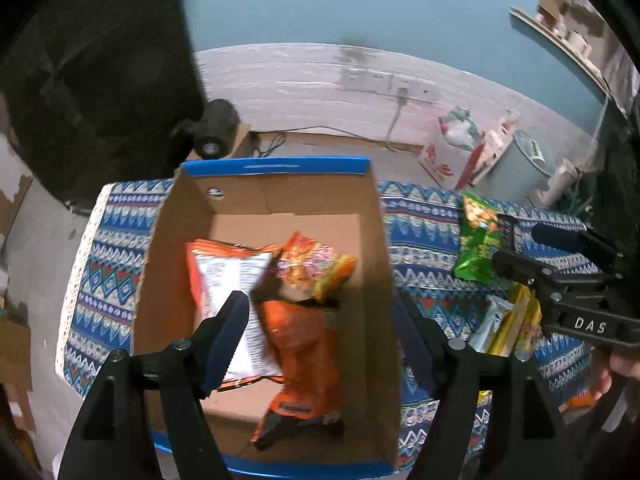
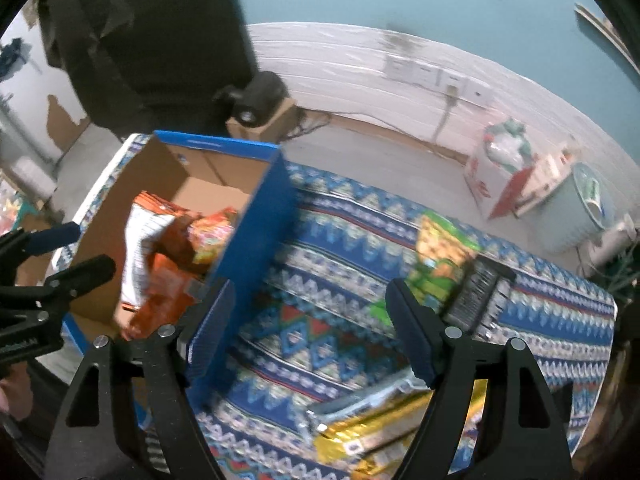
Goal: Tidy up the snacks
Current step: 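Open the right gripper to drop the red-and-white bag into the box, then grasp the green peanut bag with the left gripper while the right gripper grasps the black bag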
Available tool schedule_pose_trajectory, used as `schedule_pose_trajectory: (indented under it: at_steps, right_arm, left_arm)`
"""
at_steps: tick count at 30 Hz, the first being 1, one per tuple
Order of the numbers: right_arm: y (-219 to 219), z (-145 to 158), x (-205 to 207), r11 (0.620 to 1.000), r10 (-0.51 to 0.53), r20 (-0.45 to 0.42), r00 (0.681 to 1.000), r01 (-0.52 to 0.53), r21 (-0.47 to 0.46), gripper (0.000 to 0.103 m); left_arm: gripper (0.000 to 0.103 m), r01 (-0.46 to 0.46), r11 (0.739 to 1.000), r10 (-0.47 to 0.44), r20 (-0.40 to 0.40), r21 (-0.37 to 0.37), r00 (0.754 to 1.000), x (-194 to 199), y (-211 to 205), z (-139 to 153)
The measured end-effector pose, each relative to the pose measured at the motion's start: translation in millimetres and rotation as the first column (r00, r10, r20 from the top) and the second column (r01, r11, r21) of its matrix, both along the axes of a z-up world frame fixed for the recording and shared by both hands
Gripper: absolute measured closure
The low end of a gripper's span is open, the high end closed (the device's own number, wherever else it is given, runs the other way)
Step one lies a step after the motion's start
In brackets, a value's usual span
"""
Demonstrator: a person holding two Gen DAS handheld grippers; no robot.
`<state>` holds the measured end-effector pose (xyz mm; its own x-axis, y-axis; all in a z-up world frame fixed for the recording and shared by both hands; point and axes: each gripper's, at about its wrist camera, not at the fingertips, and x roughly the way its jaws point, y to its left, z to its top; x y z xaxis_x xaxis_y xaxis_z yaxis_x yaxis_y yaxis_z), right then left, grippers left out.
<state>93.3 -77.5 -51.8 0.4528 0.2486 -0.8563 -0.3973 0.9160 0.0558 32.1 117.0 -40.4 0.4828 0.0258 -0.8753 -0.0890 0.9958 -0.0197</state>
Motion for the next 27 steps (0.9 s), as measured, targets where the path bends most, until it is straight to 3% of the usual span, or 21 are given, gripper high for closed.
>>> schedule_pose_trajectory:
  at_steps: [15, 27]
  right_arm:
    - [-111, -12, -8, 0.984, -0.180, -0.032, 0.983, 0.180, -0.009, 0.025]
    - [-198, -45, -16, 0.936, -0.353, -0.088, 0.932, 0.349, -0.053, 0.024]
  left_arm:
    - [0.028, 0.170, 0.985, -0.170, -0.018, 0.024, 0.985, 17, -86, -12]
    - [0.028, 0.256, 0.967, -0.255, -0.082, 0.000, 0.963, 36, -136, -41]
